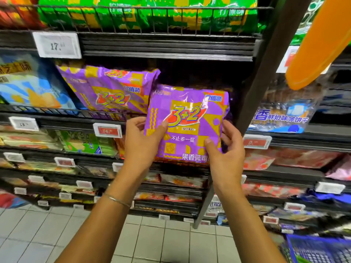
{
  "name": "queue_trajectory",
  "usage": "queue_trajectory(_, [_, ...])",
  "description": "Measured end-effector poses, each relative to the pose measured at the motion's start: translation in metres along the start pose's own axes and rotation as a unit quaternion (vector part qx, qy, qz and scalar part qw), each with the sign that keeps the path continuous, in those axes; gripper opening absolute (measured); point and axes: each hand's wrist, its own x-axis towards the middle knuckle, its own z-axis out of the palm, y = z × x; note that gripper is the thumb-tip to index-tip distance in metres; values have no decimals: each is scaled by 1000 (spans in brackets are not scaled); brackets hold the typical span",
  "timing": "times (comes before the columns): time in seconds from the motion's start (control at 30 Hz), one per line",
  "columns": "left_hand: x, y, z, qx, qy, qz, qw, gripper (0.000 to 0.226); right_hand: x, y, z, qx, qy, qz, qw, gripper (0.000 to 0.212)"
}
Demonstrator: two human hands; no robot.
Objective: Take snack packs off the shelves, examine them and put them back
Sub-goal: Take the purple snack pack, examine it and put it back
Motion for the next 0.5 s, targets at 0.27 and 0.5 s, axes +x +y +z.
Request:
queue_trajectory(0.27, [-13,-23,-16,-32,-143,-38,988,41,-17,33,-21,106,-52,159,980,50])
queue_trajectory(0.5, [-39,-48,-45,-58,-184,-46,980,41,-20,38,-34,30,-114,106,987,52])
